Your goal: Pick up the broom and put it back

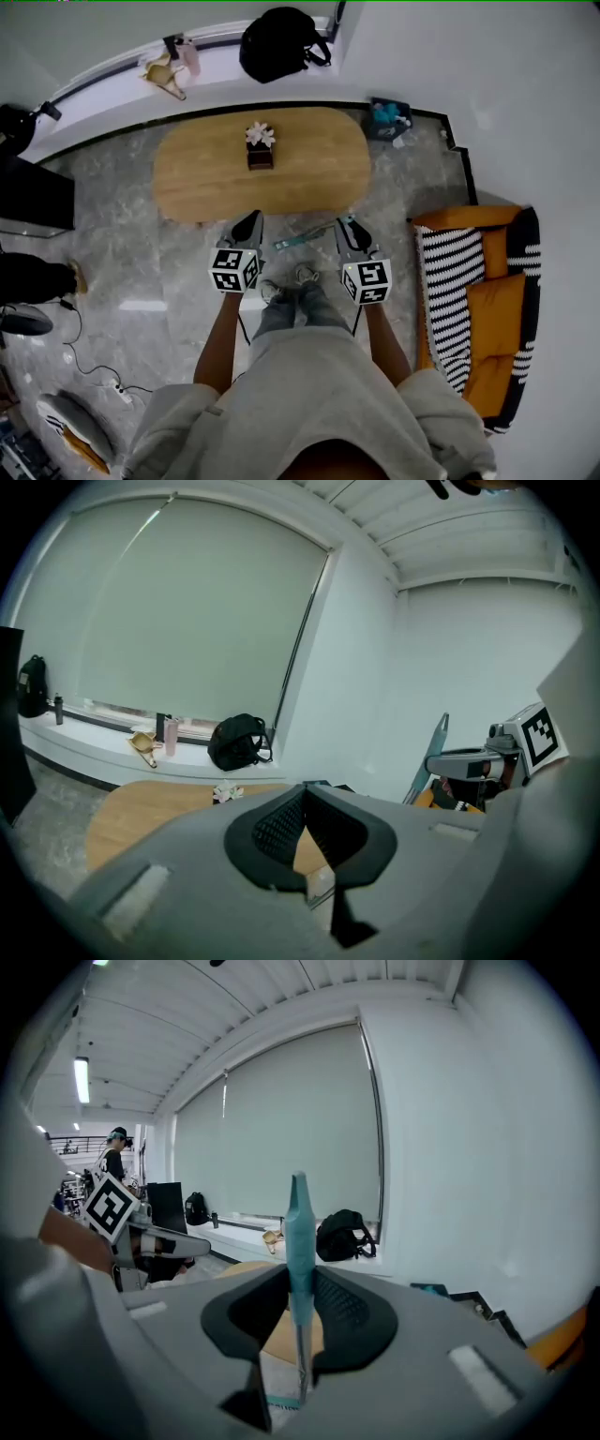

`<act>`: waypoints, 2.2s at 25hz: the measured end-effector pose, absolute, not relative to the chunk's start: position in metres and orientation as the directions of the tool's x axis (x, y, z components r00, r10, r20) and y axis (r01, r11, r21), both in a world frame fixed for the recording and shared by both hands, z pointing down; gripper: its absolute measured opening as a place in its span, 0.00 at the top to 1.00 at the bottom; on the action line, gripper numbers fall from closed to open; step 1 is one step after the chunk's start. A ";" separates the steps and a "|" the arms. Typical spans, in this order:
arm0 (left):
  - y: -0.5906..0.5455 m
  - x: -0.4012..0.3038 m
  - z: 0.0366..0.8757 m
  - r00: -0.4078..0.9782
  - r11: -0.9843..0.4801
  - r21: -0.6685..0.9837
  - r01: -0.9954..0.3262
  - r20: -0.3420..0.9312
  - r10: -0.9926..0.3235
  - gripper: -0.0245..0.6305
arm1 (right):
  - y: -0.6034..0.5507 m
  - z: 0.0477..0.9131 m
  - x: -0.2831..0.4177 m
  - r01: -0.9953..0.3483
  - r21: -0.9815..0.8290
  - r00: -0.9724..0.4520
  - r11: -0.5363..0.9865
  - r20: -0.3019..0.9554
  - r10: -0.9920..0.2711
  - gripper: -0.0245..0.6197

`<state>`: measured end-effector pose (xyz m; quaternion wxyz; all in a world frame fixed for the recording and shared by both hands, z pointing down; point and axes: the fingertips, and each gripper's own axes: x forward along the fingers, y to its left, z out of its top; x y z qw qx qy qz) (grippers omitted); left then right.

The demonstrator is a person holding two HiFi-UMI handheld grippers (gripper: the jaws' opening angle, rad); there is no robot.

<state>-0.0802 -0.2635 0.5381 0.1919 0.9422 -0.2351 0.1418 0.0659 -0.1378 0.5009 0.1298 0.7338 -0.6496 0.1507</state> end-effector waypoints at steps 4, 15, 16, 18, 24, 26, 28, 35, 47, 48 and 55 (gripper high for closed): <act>-0.252 -0.051 0.536 0.879 -0.851 0.295 -0.434 0.346 -0.329 0.96 | -0.113 0.498 0.096 -0.980 0.011 0.188 -0.199 0.390 -0.901 0.83; -0.227 0.031 0.526 0.881 -0.873 0.258 -0.413 0.355 -0.311 0.96 | -0.062 0.499 0.188 -0.967 0.014 0.239 -0.253 0.380 -0.894 0.83; -0.224 0.040 0.526 0.877 -0.870 0.256 -0.422 0.357 -0.321 0.96 | -0.059 0.499 0.196 -0.970 0.009 0.227 -0.241 0.377 -0.898 0.83; -0.217 0.063 0.522 0.871 -0.868 0.242 -0.434 0.358 -0.336 0.96 | -0.054 0.496 0.214 -0.977 -0.002 0.197 -0.213 0.368 -0.909 0.83; -0.176 0.140 0.512 0.850 -0.854 0.214 -0.474 0.364 -0.380 0.96 | -0.034 0.489 0.268 -0.995 -0.038 0.071 -0.089 0.343 -0.937 0.83; -0.165 0.159 0.505 0.841 -0.845 0.208 -0.493 0.360 -0.403 0.96 | -0.031 0.487 0.287 -0.998 -0.046 0.033 -0.052 0.337 -0.941 0.83; -0.153 0.171 0.502 0.827 -0.831 0.200 -0.518 0.363 -0.429 0.96 | -0.027 0.487 0.301 -0.999 -0.052 -0.004 -0.014 0.335 -0.942 0.83; -0.120 0.177 0.503 0.749 -0.751 0.184 -0.634 0.386 -0.538 0.96 | -0.023 0.506 0.326 -0.989 -0.080 -0.144 0.123 0.359 -0.922 0.83; -0.102 0.135 0.545 0.687 -0.673 0.225 -0.705 0.455 -0.567 0.96 | -0.031 0.582 0.314 -0.970 -0.124 -0.243 0.209 0.491 -0.836 0.83; -0.103 0.133 0.549 0.685 -0.673 0.225 -0.705 0.460 -0.564 0.96 | -0.031 0.590 0.312 -0.969 -0.125 -0.248 0.215 0.503 -0.828 0.83; -0.107 0.106 0.587 0.662 -0.643 0.250 -0.724 0.511 -0.548 0.96 | -0.046 0.649 0.288 -0.956 -0.131 -0.289 0.263 0.582 -0.760 0.83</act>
